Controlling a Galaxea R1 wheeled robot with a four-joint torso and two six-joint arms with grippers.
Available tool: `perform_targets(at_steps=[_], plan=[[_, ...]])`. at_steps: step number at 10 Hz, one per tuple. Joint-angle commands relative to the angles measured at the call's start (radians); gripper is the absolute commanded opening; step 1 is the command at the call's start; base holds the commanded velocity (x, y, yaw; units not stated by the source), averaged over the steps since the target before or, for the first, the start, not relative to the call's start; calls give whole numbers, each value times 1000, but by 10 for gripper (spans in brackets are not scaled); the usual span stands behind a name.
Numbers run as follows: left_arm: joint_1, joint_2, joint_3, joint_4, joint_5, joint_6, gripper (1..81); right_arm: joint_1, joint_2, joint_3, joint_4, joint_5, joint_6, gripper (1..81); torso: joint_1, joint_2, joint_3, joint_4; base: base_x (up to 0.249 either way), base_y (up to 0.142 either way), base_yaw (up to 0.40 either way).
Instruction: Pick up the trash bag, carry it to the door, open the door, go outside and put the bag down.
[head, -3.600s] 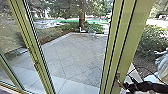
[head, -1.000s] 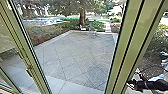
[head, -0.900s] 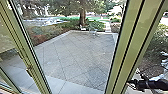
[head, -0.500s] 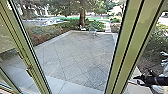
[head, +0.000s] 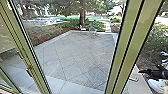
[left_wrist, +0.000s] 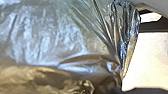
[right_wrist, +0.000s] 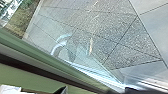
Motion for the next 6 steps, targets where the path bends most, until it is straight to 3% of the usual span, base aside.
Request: perform_targets(at_steps=[1, 3, 5, 6], plan=[[-7, 2, 9, 6, 70, 8, 10, 169, -49, 10, -50, -9, -24, 811, 0, 0, 39, 0, 0, 0, 0], [-7, 4, 9, 7, 70, 8, 10, 173, -64, 12, -50, -23, -24, 811, 1, 0, 90, 0, 0, 0, 0], [-7, 2, 9, 7, 70, 8, 10, 173, -79, 12, -59, -25, -26, 811, 1, 1, 60, 0, 0, 0, 0], [-7, 2, 9, 7, 70, 8, 10, 173, -85, 11, -62, -25, -26, 811, 0, 0, 67, 0, 0, 0, 0]])
